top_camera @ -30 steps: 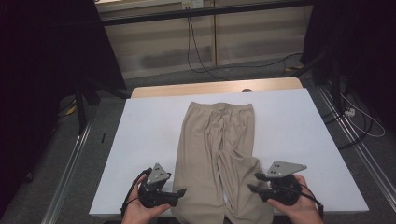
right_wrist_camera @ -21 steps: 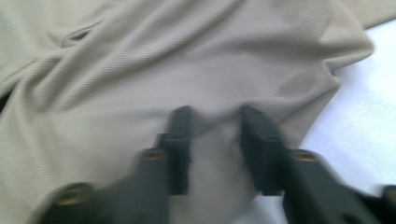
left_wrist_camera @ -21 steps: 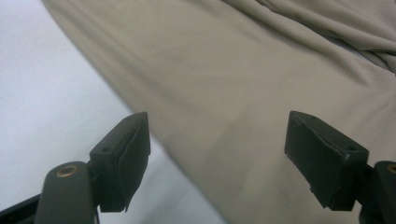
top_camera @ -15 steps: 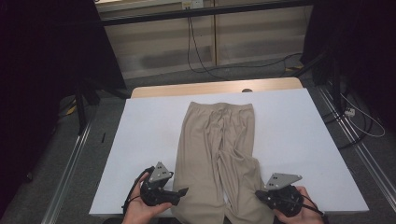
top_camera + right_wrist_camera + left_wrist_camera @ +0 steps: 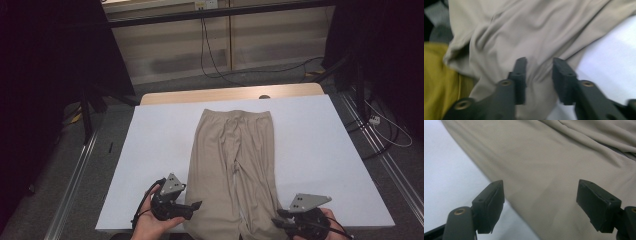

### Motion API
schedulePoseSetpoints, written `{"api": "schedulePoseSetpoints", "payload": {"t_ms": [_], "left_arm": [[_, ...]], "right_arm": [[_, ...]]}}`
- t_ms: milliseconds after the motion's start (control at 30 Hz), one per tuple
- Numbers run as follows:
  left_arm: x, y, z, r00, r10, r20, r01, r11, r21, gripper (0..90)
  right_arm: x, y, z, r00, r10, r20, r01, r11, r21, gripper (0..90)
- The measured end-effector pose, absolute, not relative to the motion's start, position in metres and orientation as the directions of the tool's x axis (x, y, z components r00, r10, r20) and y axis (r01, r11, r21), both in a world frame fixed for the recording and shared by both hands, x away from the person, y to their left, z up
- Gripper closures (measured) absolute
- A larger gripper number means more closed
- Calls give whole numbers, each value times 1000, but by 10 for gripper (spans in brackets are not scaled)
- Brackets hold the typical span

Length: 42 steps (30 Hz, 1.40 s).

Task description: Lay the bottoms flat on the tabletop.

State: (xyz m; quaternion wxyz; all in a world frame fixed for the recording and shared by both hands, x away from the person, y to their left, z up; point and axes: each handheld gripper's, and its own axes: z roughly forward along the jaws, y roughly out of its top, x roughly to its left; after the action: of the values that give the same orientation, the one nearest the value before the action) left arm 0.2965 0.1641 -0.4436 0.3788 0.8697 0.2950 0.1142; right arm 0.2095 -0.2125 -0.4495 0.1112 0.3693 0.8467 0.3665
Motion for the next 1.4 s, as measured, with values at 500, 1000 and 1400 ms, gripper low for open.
{"api": "schedulePoseSetpoints", "payload": {"t_ms": [500,1000,1400], "left_arm": [[297,166,-443,796,604,-31,430,-529,732,221],[297,164,-444,798,602,-33,432,-533,728,222],[296,167,-443,795,605,-34,432,-528,731,221]], "right_arm": [[326,-236,-444,-520,853,30,574,324,752,665],[367,-250,-449,-405,914,-11,589,270,762,900],[360,-279,-451,-381,924,21,626,241,741,776]]}}
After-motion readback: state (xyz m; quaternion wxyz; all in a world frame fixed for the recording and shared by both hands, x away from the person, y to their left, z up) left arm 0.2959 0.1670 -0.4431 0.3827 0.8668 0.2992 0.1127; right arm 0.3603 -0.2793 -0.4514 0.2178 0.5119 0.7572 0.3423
